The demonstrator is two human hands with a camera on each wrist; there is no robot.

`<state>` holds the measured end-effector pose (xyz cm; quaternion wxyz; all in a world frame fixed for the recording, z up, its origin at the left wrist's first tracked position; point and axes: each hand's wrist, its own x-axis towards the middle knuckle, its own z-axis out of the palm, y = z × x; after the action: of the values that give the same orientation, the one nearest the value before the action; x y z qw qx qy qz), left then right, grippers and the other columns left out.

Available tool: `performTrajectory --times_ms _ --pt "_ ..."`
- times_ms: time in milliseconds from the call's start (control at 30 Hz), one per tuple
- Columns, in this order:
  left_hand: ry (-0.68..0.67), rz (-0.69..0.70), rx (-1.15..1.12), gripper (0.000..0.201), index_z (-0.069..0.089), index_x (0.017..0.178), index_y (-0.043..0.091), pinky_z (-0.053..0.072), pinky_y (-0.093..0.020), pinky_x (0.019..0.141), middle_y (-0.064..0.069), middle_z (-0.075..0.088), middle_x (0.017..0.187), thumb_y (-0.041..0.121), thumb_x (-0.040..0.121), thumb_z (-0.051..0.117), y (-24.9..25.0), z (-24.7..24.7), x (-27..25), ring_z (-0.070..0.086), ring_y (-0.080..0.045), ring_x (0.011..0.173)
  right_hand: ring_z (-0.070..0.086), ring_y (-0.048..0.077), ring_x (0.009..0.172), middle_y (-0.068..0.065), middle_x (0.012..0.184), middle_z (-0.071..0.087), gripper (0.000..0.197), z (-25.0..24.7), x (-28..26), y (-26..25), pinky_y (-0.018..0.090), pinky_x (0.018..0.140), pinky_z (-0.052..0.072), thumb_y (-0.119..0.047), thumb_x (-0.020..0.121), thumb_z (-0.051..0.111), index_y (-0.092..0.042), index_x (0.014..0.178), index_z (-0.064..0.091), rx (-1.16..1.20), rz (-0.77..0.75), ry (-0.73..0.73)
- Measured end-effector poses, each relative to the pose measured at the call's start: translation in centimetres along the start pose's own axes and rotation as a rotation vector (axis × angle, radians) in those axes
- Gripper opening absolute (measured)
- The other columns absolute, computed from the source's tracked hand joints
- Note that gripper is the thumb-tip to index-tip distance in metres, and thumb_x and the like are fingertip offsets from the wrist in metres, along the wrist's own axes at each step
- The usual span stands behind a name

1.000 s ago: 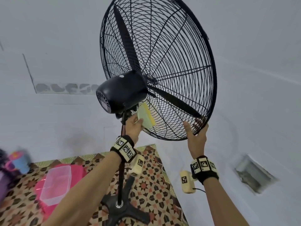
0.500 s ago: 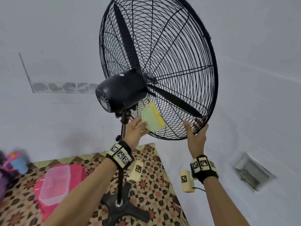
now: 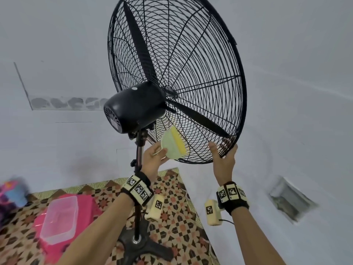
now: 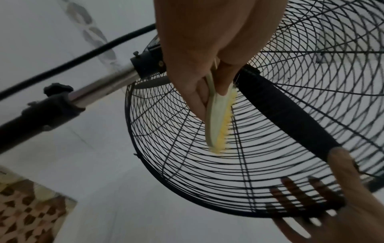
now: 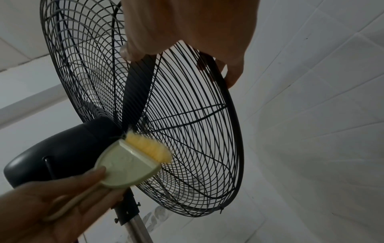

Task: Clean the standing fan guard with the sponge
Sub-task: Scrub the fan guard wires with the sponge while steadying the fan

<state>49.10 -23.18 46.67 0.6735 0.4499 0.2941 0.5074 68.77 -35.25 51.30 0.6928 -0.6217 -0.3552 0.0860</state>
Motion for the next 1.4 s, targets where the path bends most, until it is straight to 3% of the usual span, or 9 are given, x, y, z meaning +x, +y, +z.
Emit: performTrajectory --times_ms 167,367,567,667,800,967,1067,1233,1400 --pt "0.153 -0.05 0.025 0.046 0.052 0.148 0.003 0.061 -0.026 0.078 -0.014 0.058 0.144 -0.002 0.103 0.057 -0.7 0.1 1.3 0.057 -0.035 0.132 0.049 0.004 0.131 -0.02 0.143 0.051 0.087 0.0 -0.2 -0.1 0.018 0.107 0.035 -0.059 0.085 0.076 -0.041 0.153 0.025 -0.013 -0.012 -0.007" --pt "-0.047 0.013 0.059 0.033 0.062 0.135 0.008 0.062 -0.031 0.088 -0.005 0.066 0.131 0.0 0.103 0.058 0.5 0.4 -0.6 0.067 -0.018 0.116 0.052 0.011 0.134 -0.008 0.148 0.054 0.087 -0.1 -0.2 0.2 0.036 0.117 0.04 -0.061 0.085 0.075 -0.031 0.154 0.031 -0.026 -0.042 0.003" --pt "0.176 -0.072 0.044 0.045 0.05 0.147 0.001 0.061 -0.034 0.089 -0.021 0.055 0.145 0.0 0.103 0.059 -1.3 -0.8 0.8 0.059 -0.035 0.127 0.054 0.013 0.134 -0.008 0.146 0.057 0.088 0.3 -0.3 0.3 0.046 0.117 0.043 -0.067 0.084 0.075 -0.029 0.152 0.034 -0.031 -0.051 0.01" --pt "0.083 -0.063 0.085 0.04 0.053 0.142 0.007 0.063 -0.026 0.076 -0.023 0.059 0.14 0.0 0.103 0.059 -1.8 0.8 -0.6 0.066 -0.03 0.118 0.054 0.009 0.133 -0.01 0.146 0.056 0.085 0.0 -0.6 0.5 0.045 0.117 0.042 -0.064 0.085 0.075 -0.029 0.151 0.035 -0.021 -0.053 0.022" --pt "-0.078 -0.012 0.074 0.037 0.055 0.141 0.013 0.063 -0.027 0.077 -0.009 0.064 0.132 0.008 0.105 0.059 -1.9 1.2 -2.9 0.076 -0.011 0.099 0.053 0.006 0.133 -0.01 0.146 0.056 0.085 0.1 -0.6 0.3 0.039 0.117 0.042 -0.061 0.086 0.076 -0.028 0.153 0.034 -0.015 -0.053 0.016" --pt "0.112 0.033 0.044 0.033 0.057 0.136 0.012 0.061 -0.022 0.082 -0.009 0.06 0.135 0.007 0.104 0.06 -1.7 -0.5 -0.8 0.058 -0.031 0.13 0.056 0.003 0.129 -0.011 0.143 0.059 0.079 0.4 -0.9 0.2 0.03 0.113 0.044 -0.054 0.088 0.077 -0.027 0.151 0.037 0.006 -0.067 0.026" --pt "0.061 0.018 0.115 0.025 0.057 0.127 0.014 0.061 -0.021 0.073 -0.006 0.061 0.125 0.004 0.104 0.057 -1.6 1.1 -1.3 0.064 -0.028 0.12 0.056 0.004 0.13 -0.011 0.143 0.059 0.079 0.4 -0.9 0.4 0.033 0.114 0.044 -0.056 0.088 0.077 -0.029 0.151 0.036 -0.006 -0.059 0.048" --pt "-0.075 0.048 0.071 0.04 0.054 0.144 0.01 0.061 -0.025 0.081 -0.008 0.064 0.134 0.013 0.104 0.061 -1.5 0.9 -2.5 0.072 -0.013 0.11 0.054 0.003 0.131 -0.011 0.145 0.057 0.08 0.3 -0.4 0.5 0.031 0.115 0.042 -0.054 0.089 0.076 -0.027 0.152 0.036 -0.013 -0.065 0.037" --pt "0.124 -0.008 0.053 0.04 0.053 0.143 0.003 0.062 -0.025 0.08 -0.02 0.057 0.143 0.005 0.103 0.06 -2.3 -0.7 -0.4 0.059 -0.037 0.13 0.055 0.001 0.13 -0.011 0.144 0.058 0.079 0.6 -0.8 0.3 0.024 0.11 0.043 -0.054 0.089 0.076 -0.028 0.152 0.035 -0.012 -0.06 0.042"
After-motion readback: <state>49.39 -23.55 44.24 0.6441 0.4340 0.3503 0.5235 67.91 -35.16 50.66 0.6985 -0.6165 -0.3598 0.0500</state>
